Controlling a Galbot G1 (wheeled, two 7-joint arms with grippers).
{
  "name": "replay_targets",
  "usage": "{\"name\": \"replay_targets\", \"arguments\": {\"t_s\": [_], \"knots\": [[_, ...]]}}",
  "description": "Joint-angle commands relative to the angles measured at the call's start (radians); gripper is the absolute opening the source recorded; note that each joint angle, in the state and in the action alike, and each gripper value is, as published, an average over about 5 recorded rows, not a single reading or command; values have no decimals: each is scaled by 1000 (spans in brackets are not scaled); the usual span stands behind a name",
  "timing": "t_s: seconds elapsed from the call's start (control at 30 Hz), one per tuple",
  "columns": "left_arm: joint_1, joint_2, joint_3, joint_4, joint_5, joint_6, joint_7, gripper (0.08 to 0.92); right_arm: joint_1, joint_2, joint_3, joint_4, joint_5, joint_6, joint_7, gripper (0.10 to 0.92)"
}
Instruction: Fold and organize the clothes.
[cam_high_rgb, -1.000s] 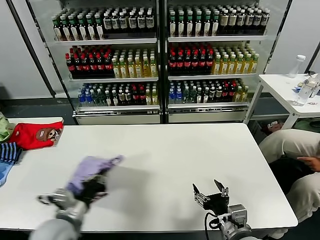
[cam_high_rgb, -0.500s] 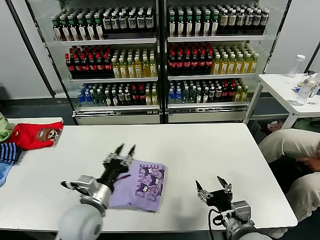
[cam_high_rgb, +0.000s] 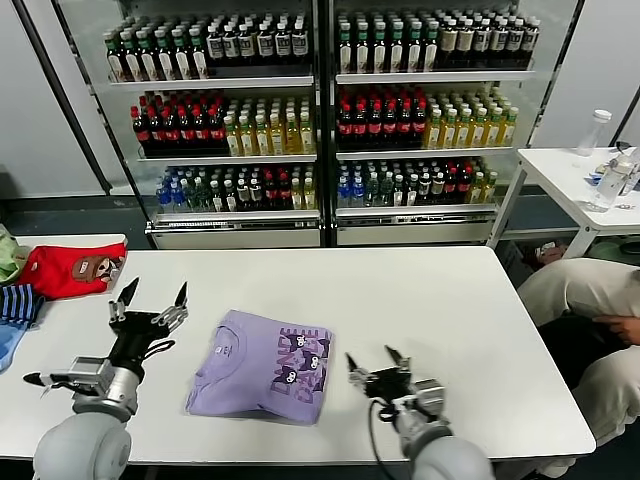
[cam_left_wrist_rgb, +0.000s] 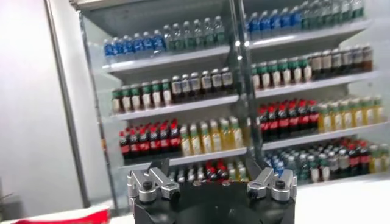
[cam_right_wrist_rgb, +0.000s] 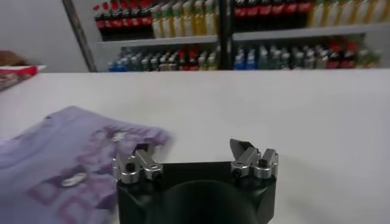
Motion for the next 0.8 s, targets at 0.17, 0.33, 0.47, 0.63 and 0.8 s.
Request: {"name": "replay_targets", "arguments": {"t_s": [0.17,0.33,0.47,0.63,0.8], "knots": [[85,-34,-82,10,53,-72,8,823,138,130,-249,-198,211,1,238,823],[83,-48,-74,11,65,-74,8,823,139,135,-244,-192,237,2,275,817],[81,-53,-74,14,66,-75,8,823,143,138,-238,-196,238,3,278,733],[80,-59,-74,15,70,-77,8,823,150,148,-236,-214,238,5,276,595],[79,-54,-82,16,70,-77,7,823,168,141,-214,-198,226,7,243,448]]}}
